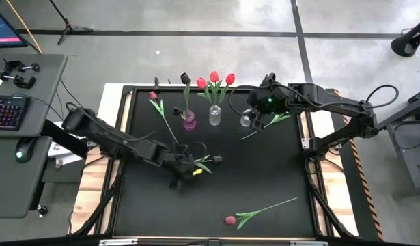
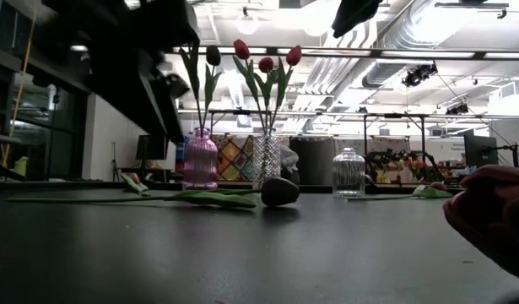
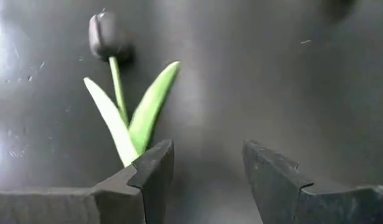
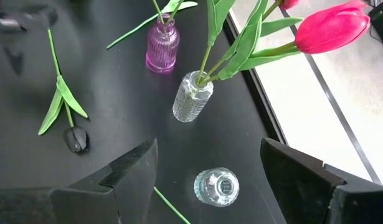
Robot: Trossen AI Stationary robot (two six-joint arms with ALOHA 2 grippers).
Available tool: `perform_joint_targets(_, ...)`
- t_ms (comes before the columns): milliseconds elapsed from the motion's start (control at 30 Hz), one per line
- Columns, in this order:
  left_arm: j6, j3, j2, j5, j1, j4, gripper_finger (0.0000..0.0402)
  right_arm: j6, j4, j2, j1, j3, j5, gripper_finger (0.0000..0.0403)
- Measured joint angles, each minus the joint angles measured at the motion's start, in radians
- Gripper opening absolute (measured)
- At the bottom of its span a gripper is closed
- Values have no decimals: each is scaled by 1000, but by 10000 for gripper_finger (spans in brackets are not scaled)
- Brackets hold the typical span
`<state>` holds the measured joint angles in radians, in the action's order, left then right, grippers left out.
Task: Sort flowers into vase by color
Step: Put the black flower into the violet flower vase
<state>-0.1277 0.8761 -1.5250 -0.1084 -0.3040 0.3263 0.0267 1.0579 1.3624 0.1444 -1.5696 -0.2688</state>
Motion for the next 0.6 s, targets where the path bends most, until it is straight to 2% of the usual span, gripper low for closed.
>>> perform_joint_targets(167, -2, 0, -81, -51, 46, -8, 180, -3, 14, 0, 0, 0, 0, 271)
perform_joint_targets(333, -57, 0, -100, -120, 72, 12, 180, -15, 20, 0, 0, 0, 0, 271)
perform_joint_targets(600, -105, 1, -123, -28, 116, 8, 180, -30, 19, 0, 0, 0, 0, 271)
